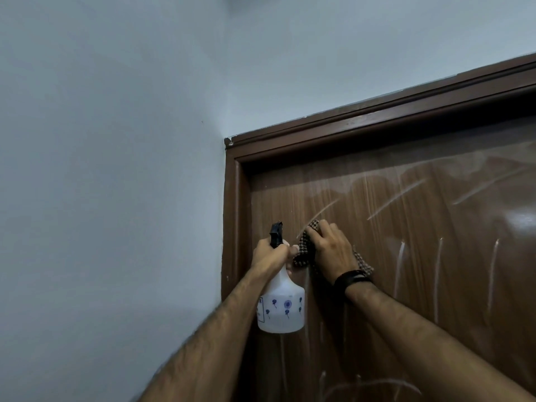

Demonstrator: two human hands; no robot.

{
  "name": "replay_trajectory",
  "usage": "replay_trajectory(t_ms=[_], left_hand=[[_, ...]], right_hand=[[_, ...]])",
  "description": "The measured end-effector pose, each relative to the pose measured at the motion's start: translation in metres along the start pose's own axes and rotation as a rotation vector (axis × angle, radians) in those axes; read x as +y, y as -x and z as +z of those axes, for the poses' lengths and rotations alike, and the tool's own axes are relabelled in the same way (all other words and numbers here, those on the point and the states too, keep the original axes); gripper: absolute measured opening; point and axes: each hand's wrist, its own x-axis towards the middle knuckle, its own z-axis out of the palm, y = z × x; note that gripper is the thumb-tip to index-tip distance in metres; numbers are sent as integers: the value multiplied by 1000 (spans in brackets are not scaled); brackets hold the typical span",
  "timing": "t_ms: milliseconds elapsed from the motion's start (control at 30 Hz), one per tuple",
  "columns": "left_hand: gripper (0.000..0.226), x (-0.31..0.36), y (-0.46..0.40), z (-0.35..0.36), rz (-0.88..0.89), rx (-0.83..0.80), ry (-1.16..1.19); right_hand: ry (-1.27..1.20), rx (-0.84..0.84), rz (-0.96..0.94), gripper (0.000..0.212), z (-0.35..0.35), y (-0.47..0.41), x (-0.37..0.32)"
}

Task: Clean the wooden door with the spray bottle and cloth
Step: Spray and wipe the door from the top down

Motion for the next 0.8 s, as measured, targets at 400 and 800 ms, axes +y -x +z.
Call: replay_trajectory(t_ms=[400, 800], left_hand=[[8, 6, -19, -16, 4, -15, 79], [6, -3, -26, -29, 1, 58, 105]], right_hand=[[217, -305, -142, 60, 24, -101, 15], [219, -348, -343, 62, 41, -54, -8]])
